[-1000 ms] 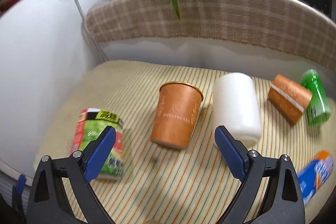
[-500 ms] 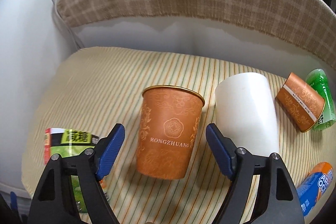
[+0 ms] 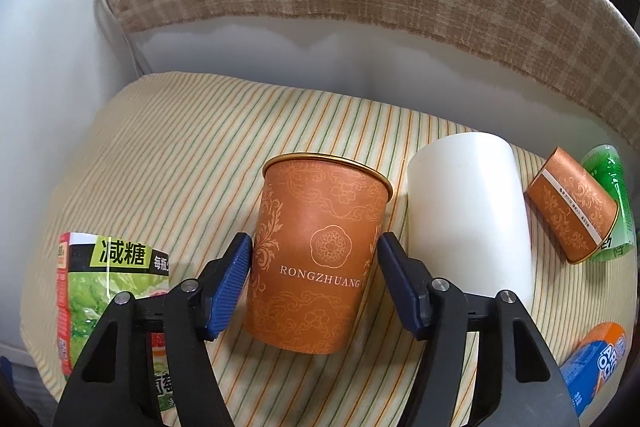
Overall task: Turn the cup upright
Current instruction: 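Move the right tool to the upside-down orange cup and close around it, then lift the orange cup with the right tool and carry it toward the left tool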
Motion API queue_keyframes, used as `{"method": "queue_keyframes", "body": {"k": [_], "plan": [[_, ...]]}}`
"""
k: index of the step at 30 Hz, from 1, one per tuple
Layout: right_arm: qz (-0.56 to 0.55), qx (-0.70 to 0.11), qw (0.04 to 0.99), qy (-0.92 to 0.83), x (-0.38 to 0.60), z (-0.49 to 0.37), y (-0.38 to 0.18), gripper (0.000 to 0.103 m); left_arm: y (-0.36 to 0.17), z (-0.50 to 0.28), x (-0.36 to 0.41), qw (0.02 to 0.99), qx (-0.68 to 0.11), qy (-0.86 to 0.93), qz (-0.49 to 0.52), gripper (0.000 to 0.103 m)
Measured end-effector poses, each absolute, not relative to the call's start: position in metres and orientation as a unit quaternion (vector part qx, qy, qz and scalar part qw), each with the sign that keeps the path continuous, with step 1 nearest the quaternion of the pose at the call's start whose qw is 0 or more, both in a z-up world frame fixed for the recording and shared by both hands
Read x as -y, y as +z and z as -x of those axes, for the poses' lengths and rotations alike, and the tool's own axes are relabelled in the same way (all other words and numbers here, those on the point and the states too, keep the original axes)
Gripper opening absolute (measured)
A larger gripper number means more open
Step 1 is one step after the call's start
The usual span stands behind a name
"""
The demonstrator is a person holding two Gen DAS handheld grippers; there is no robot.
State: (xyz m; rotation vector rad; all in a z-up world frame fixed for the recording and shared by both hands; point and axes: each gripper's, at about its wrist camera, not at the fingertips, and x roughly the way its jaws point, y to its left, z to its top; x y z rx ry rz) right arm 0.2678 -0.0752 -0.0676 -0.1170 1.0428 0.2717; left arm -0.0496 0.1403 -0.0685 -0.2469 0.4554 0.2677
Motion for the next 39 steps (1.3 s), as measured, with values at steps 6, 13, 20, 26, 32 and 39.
{"method": "queue_keyframes", "body": {"k": [6, 13, 20, 26, 32, 39], "plan": [[0.053, -0.491, 0.859, 0.133, 0.079, -0.265, -0.064, 0.064, -0.068, 0.05, -0.14, 0.958, -0.224, 0.132, 0.122, 0.103], [0.058, -0.465, 0.87, 0.153, 0.078, -0.255, -0.045, 0.063, -0.064, 0.048, -0.137, 0.96, -0.221, 0.131, 0.115, 0.103], [0.044, -0.434, 0.881, 0.18, 0.087, -0.227, -0.021, 0.063, -0.058, 0.045, -0.129, 0.962, -0.219, 0.125, 0.106, 0.103], [0.007, -0.414, 0.888, 0.202, 0.107, -0.185, -0.006, 0.064, -0.055, 0.039, -0.113, 0.964, -0.221, 0.108, 0.096, 0.103], [-0.043, -0.407, 0.887, 0.212, 0.143, -0.141, -0.01, 0.064, -0.053, 0.03, -0.096, 0.966, -0.225, 0.078, 0.102, 0.103], [-0.077, -0.416, 0.881, 0.21, 0.163, -0.1, -0.032, 0.064, -0.053, 0.018, -0.074, 0.965, -0.236, 0.036, 0.106, 0.103]]}}
